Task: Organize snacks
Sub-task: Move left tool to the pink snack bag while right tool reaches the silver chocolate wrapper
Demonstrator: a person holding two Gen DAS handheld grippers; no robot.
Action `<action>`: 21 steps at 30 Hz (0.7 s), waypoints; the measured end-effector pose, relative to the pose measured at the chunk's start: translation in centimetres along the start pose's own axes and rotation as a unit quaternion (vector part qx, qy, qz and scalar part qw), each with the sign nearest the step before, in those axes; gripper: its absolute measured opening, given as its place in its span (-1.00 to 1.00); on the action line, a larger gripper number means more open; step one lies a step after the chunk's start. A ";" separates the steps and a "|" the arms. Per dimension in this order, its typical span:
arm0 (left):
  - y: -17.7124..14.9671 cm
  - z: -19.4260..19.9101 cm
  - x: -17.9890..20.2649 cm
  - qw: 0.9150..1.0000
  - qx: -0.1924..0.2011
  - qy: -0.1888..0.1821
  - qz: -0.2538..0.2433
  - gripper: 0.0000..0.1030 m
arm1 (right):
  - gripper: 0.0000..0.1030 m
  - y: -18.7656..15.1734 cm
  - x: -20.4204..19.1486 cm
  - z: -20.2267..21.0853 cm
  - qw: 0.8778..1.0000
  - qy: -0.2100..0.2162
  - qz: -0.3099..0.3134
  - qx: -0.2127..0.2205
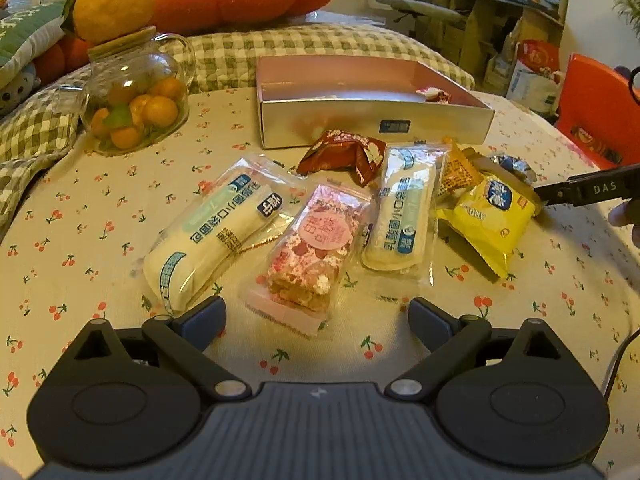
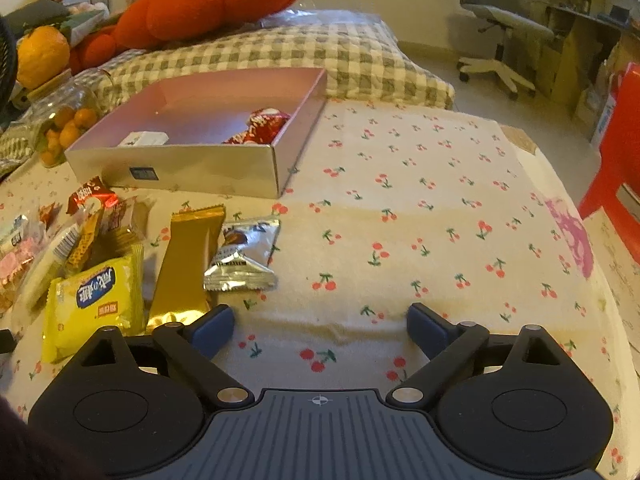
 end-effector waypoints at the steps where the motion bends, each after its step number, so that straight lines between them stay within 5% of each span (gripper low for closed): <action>1: 0.1 0.0 0.0 1.000 0.002 -0.001 0.002 0.82 | 0.85 0.1 -0.1 -0.1 1.000 0.000 -0.001 0.001; 21: 1.4 0.0 -0.6 0.999 0.024 -0.017 0.033 0.34 | 0.72 1.8 -3.0 -1.0 1.000 0.021 0.007 0.015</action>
Point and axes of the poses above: each gripper's, at about its wrist camera, not at the fingertips, and z roughly against the way its jaws point, x to its right, y to its top, the point moved 9 cm from there along -z, roughly the way its jaws point, and after that the axes turned 5 degrees about -x, right-handed, at the moved point
